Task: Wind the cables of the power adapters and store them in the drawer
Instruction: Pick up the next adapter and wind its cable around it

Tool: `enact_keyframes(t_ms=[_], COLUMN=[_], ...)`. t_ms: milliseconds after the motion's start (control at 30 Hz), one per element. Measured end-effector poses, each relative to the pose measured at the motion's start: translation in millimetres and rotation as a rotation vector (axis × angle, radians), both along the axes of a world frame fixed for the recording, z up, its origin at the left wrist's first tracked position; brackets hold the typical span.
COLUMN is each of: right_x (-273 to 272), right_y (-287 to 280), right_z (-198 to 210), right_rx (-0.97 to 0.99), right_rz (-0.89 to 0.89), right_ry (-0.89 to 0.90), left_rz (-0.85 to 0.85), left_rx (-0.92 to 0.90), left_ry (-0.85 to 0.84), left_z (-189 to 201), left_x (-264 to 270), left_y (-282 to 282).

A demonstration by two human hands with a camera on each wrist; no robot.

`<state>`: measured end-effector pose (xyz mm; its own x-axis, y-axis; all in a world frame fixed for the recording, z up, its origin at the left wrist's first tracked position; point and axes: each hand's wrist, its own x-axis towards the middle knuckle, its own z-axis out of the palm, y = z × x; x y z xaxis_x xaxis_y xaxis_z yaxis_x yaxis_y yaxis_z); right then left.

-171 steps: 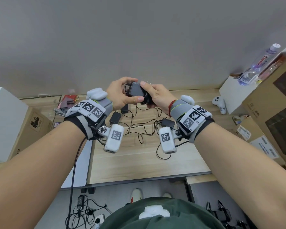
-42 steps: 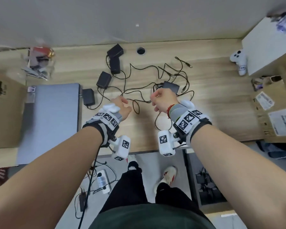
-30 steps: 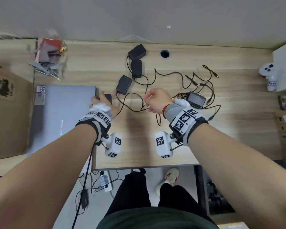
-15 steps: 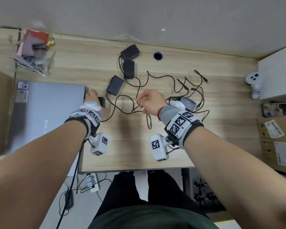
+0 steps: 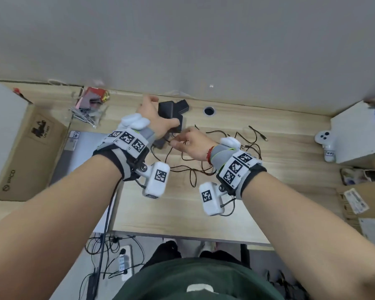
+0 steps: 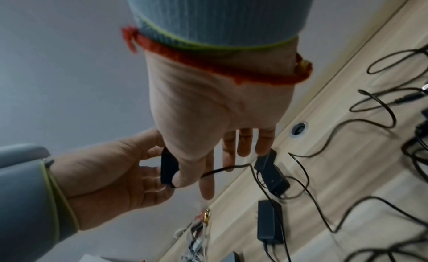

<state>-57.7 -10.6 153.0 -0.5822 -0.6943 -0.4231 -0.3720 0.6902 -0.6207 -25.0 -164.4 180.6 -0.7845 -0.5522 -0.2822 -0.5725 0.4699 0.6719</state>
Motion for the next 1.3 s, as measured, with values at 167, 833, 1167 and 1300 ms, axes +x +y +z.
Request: enact_keyframes(t_ms=[167, 833, 1167, 1300], right_x=[-9.3, 6.5, -1.9, -18.2], right_y=[25.6, 76.5, 106.9, 123.2], right_z=[46.4, 116.3, 127.9, 130.7], right_rx=[-0.155, -0.453, -0.435, -0.482], right_rz=[-0.044, -0.094, -0.346, -0.397], right_ry=[0.068, 0.097, 0.068, 0.039], left_rz=[-0.001, -0.136, -0.217, -0.315], left_rx=[0.115, 0.763, 0.497, 0.451], left_ry=[0.106, 0.253, 0.291, 0.215], left_z=[61.7, 113.0, 113.7, 115.9], left_x=[-16.2, -1.9, -8.7, -8.6], left_y=[27.6, 88.1, 68.4, 65.4])
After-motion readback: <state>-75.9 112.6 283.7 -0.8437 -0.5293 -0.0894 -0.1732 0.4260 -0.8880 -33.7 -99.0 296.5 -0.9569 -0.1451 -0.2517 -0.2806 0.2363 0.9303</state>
